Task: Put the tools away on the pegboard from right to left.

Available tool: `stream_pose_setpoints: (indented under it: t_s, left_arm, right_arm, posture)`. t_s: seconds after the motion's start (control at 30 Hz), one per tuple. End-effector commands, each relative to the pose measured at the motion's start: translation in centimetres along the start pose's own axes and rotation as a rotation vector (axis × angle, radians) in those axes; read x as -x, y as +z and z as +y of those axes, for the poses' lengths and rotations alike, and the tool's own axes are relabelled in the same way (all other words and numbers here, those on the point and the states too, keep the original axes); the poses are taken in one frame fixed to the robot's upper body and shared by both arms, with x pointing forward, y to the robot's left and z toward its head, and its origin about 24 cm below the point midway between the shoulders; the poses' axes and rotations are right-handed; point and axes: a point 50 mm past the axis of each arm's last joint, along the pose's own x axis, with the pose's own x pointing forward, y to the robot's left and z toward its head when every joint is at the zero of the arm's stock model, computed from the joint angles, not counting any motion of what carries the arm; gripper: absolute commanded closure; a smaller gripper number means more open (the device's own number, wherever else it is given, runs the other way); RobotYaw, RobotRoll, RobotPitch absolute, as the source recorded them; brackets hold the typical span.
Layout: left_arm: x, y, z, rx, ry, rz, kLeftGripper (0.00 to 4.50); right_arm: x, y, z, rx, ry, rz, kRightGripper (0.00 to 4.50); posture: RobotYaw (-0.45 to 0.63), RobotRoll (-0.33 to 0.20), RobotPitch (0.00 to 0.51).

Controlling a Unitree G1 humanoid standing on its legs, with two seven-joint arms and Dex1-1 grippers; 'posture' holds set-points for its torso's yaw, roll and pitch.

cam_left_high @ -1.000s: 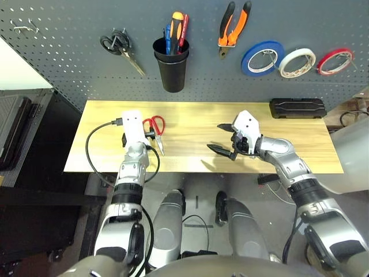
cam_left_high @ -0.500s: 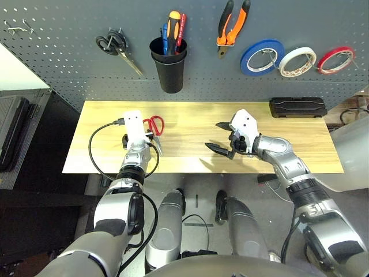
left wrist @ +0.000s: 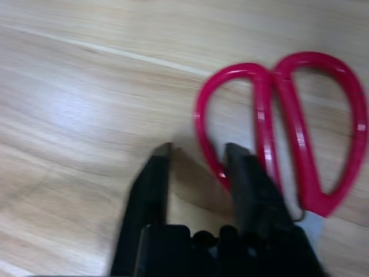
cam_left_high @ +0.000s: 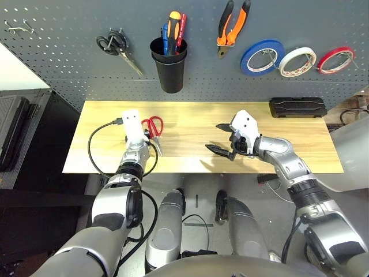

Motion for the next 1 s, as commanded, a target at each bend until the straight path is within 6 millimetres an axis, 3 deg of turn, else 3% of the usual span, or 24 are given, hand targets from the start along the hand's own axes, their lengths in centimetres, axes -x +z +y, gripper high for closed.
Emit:
stream_pose_setpoints:
  t_s: [0.03,0.1,0.53,1.0]
  left_arm:
    - [0.3,-3.4,0.1,-0.008,0.001,0.121,3.79]
    - [0.3,-3.5,0.1,0.006,-0.001,0.122,4.47]
    - [1.5,-0.6,0.1,0.213,-0.017,-0.077,4.47]
    - [7.5,2.8,3.4,0.472,-0.052,-0.455,4.47]
  right_arm:
    - [0.0,0.0,0.3,0.011,0.044,-0.001,0.0]
    - [0.0,0.0,0.3,0.013,0.055,0.002,0.0]
    - [0.1,0.3,-0.5,0.067,0.084,-0.018,0.0]
    - [0.3,1.1,-1.8,0.1,0.101,-0.114,0.0]
  posture:
    - [0.26,0.0,0.269]
    - [0.26,0.0,0.269]
    - [0.29,0.0,0.255]
    - [0.36,0.0,0.231]
